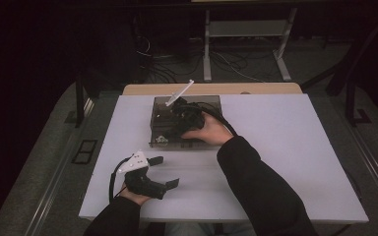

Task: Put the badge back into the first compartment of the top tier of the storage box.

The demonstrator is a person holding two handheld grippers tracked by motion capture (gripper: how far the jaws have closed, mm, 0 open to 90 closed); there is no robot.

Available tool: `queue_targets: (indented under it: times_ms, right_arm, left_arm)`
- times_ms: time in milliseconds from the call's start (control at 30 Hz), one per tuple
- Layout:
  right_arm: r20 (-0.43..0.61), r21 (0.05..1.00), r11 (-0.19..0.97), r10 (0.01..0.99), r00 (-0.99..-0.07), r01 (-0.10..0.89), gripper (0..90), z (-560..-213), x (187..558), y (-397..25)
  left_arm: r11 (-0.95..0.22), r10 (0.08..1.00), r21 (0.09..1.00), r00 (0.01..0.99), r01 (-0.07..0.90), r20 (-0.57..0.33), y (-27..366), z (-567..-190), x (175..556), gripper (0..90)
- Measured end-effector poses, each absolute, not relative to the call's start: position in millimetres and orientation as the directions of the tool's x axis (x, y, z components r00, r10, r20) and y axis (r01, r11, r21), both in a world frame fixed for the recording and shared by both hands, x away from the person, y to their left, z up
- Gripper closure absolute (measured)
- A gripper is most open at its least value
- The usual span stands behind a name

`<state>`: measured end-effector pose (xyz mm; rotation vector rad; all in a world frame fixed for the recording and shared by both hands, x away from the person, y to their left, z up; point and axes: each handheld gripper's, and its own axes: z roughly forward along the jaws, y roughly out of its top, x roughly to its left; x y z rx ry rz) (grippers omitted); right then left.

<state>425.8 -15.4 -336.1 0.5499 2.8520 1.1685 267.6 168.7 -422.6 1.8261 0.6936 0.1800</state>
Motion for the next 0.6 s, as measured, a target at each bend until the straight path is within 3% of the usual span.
queue_targets:
  times_ms: [400, 500, 600]
  right_arm:
    - [0.172, 0.724, 0.584, 0.361, -0.916, 0.366, 10.8, -326, 416, -47]
    - [0.179, 0.726, 0.574, 0.375, -0.909, 0.38, 0.4, -324, 412, -55]
    - [0.179, 0.733, 0.564, 0.377, -0.909, 0.379, 0.4, -323, 407, -65]
  left_arm:
    - [-0.21, 0.542, 0.905, 0.814, 0.37, -0.207, 168, -423, 267, 0.0]
    - [-0.209, 0.544, 0.905, 0.813, 0.37, -0.207, 168, -423, 267, 0.0]
    - [-0.206, 0.544, 0.905, 0.812, 0.372, -0.21, 168, -422, 266, 0.0]
